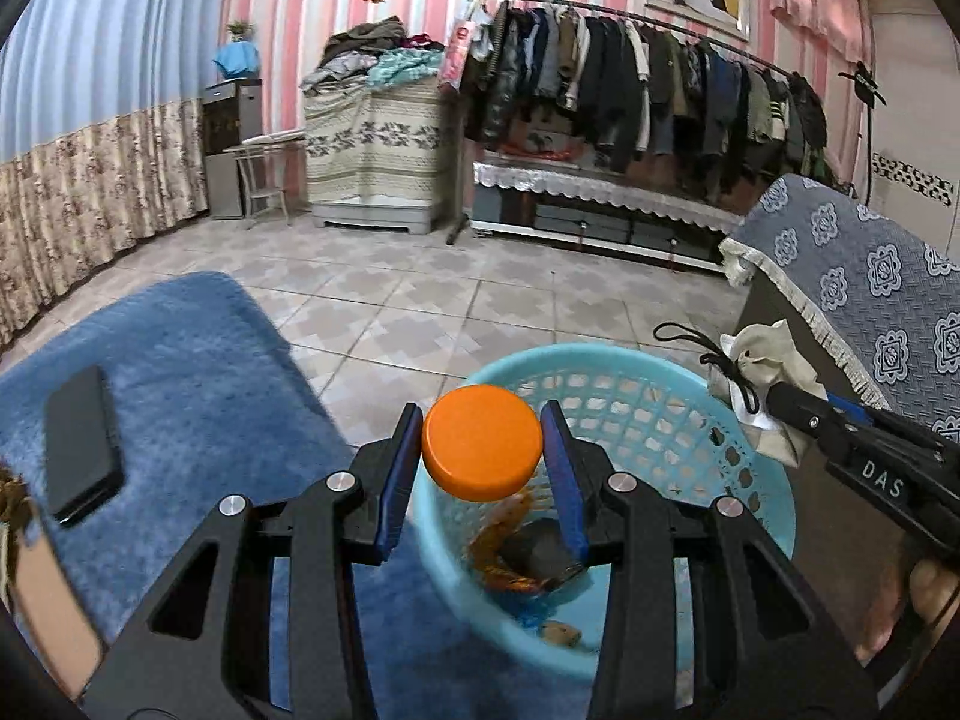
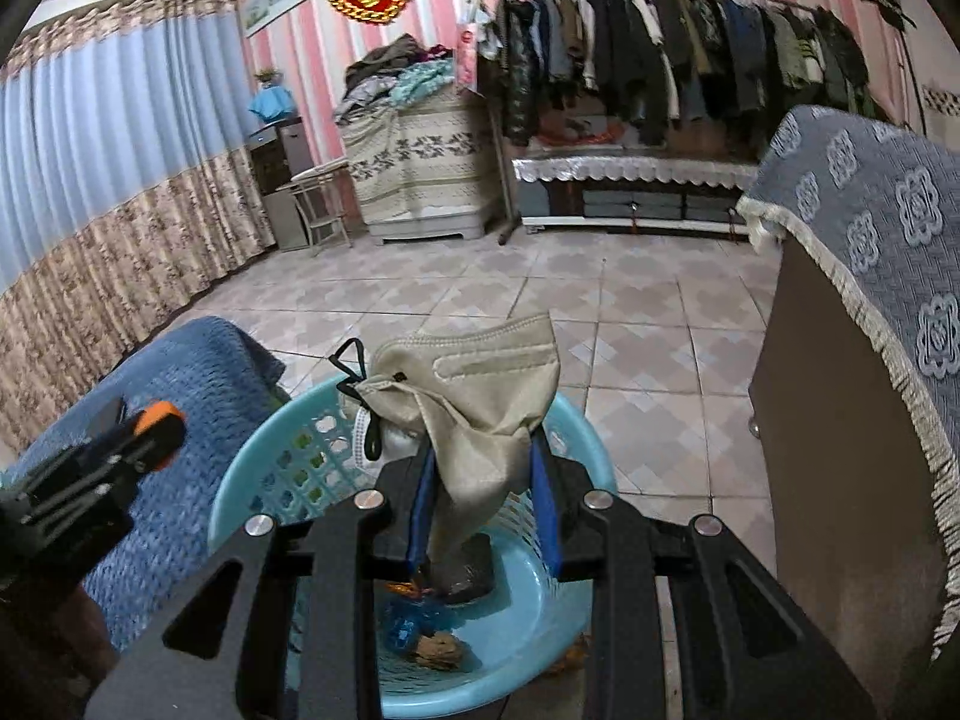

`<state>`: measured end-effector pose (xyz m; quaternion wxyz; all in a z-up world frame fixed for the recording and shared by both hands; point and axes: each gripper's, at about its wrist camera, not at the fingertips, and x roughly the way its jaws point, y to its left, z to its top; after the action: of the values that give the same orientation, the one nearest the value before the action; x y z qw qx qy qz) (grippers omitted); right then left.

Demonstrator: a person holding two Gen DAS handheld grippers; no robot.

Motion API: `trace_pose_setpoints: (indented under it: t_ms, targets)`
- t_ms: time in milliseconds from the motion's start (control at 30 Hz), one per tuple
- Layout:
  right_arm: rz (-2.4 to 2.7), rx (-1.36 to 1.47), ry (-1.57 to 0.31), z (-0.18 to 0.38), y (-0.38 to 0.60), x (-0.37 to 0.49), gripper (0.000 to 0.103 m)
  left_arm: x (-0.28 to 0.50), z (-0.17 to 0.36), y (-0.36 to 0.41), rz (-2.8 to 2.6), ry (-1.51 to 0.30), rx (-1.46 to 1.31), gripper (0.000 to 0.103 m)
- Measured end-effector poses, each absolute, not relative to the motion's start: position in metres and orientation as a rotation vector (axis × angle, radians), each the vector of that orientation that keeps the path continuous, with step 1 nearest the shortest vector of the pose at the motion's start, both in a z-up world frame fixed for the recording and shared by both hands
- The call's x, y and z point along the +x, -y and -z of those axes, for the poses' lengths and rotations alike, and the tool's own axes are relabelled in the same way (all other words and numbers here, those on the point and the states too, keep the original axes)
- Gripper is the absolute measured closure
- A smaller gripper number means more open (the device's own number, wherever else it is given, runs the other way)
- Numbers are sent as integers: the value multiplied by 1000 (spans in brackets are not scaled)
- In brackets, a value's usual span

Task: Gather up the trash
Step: 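Carry the orange lid and tan cloth over the blue basket and open both tools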

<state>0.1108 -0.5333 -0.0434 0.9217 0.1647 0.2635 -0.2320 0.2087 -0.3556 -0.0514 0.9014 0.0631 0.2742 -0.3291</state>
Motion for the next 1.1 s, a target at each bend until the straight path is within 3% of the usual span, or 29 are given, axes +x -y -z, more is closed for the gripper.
trace_pose_setpoints:
  t_ms: [300,567,800,933,1100]
  targets:
    - [464,358,-555,51,536,115,74,219,63,383,715,-612,156,63]
    - [453,349,-565,52,534,119,74,222,56,371,652,-585,158,35]
    - [434,321,-589,56,525,128,74,222,41,327,569,-548,114,20]
    - [436,290,-605,57,516,137,71,220,31,297,520,-540,78,15]
    - [455,265,-637,62,508,146,50,208,20,259,460,-516,68,15]
